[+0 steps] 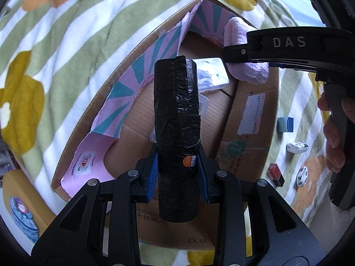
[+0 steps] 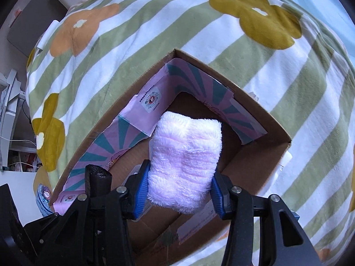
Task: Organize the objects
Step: 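Carry the black cylinder and pink towel over the cardboard box, then open both tools to release cylinder and towel into the box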
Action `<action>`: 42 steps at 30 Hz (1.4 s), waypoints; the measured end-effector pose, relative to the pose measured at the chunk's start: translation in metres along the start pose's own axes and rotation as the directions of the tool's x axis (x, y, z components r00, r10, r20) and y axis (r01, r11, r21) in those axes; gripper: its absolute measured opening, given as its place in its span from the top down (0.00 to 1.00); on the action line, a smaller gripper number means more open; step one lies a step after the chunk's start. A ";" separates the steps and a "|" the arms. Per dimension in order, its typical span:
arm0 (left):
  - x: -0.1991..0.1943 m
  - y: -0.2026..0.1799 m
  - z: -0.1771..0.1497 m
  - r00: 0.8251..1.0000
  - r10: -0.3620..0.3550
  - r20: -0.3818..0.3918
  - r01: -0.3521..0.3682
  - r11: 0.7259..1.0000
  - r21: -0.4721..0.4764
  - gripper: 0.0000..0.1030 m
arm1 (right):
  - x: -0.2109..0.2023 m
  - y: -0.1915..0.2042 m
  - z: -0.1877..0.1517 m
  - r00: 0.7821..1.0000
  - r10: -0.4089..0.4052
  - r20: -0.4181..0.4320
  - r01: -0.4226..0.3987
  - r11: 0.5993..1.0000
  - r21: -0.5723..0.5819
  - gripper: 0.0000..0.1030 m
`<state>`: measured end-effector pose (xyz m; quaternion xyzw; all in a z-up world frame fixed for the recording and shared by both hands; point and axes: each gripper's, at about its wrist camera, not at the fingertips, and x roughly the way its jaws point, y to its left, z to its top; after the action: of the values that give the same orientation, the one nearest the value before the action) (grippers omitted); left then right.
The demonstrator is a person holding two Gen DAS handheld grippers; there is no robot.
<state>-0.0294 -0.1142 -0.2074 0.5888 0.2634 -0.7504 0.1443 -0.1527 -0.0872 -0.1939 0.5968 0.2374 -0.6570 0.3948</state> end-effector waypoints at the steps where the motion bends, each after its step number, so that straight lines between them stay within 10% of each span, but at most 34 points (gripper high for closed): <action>1: 0.001 0.001 0.001 1.000 -0.002 -0.001 0.002 1.000 -0.005 0.73 | 0.004 0.000 0.002 1.000 0.000 -0.006 0.000 1.000 0.000 0.56; 14: 0.003 0.004 -0.004 0.999 0.044 -0.006 -0.045 0.999 -0.016 0.72 | 0.017 0.003 0.010 0.998 0.007 -0.055 -0.008 1.000 -0.014 0.56; 16: 0.004 0.003 -0.004 0.999 0.051 -0.004 -0.051 0.998 -0.026 0.67 | 0.020 0.002 0.010 0.998 -0.007 -0.063 0.007 1.000 0.000 0.33; 17: 0.003 0.002 -0.004 0.999 0.043 0.001 -0.043 0.999 -0.030 0.62 | 0.020 0.001 0.010 0.999 -0.008 -0.049 0.009 1.000 0.012 0.20; 18: 0.003 0.002 -0.003 0.999 0.033 0.006 -0.033 0.999 -0.035 0.28 | 0.019 -0.001 0.009 0.999 -0.001 -0.034 0.002 1.000 0.024 0.06; 20: 0.002 0.001 -0.003 0.999 0.035 0.019 -0.034 0.999 -0.038 0.00 | 0.019 -0.005 0.007 0.999 0.015 -0.034 -0.013 0.999 0.048 0.05; 42: -0.001 -0.005 -0.006 0.999 0.037 0.001 -0.037 0.999 -0.010 0.00 | -0.013 0.003 -0.005 1.000 -0.015 -0.010 0.015 0.999 0.041 0.05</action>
<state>-0.0265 -0.1067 -0.2066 0.5923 0.2561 -0.7467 0.1612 -0.1475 -0.0817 -0.1820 0.6062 0.2302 -0.6618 0.3763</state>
